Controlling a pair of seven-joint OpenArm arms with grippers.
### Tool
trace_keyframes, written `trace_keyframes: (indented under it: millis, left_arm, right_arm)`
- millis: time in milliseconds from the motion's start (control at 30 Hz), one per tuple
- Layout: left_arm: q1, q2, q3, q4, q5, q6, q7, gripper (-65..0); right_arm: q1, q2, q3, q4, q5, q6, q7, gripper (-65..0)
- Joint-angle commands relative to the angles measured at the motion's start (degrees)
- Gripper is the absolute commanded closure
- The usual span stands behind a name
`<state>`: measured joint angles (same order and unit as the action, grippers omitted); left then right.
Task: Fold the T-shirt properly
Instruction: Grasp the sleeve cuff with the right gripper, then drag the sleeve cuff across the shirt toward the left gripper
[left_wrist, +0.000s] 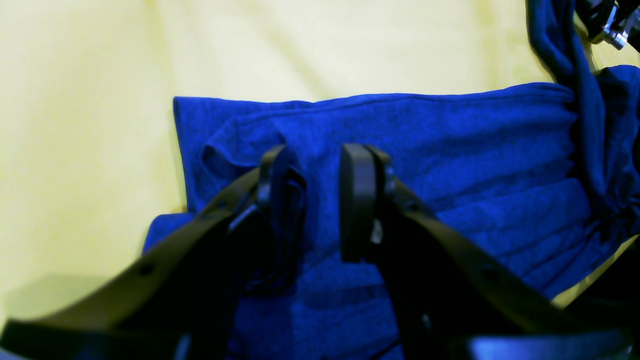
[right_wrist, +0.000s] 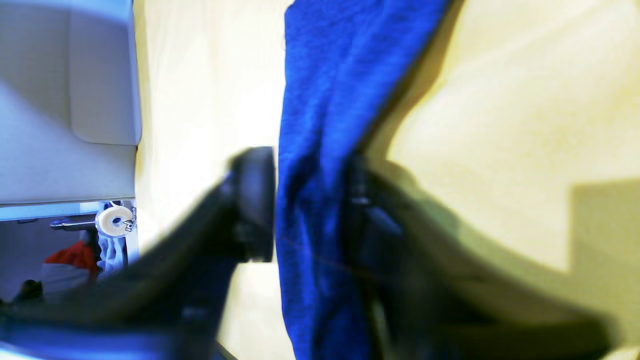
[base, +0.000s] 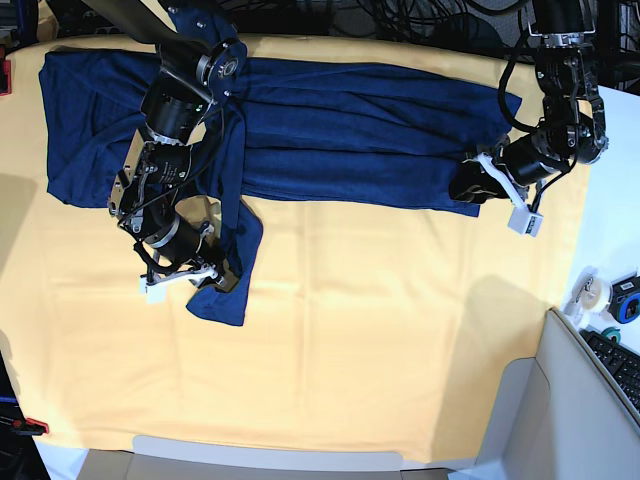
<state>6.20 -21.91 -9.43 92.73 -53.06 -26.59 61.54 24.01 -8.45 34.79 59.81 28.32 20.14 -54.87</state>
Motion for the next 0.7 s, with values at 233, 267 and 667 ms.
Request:
trace_keyframes:
  millis: [233,267,667]
  left_arm:
    - [-0.88,-0.90,-0.72,0.85,-0.70,-0.36,-0.75,-17.2]
    - [-0.88,-0.90,-0.81,0.85,-0.70,-0.36,-0.75,-17.1]
    - [-3.25,-0.90,-12.50,1.21,-1.14,-0.44,-0.31,-17.1]
  right_arm:
    - [-2.52,-0.48,-12.15,7.05,-0.23,-1.20,-1.88,0.0]
    - [-3.57,-0.55,-14.96,9.42,-0.23,-1.20,-1.88,0.0]
    - [-13.59,1.99,-45.47,37.90,-0.49,-1.28,-1.70,0.0]
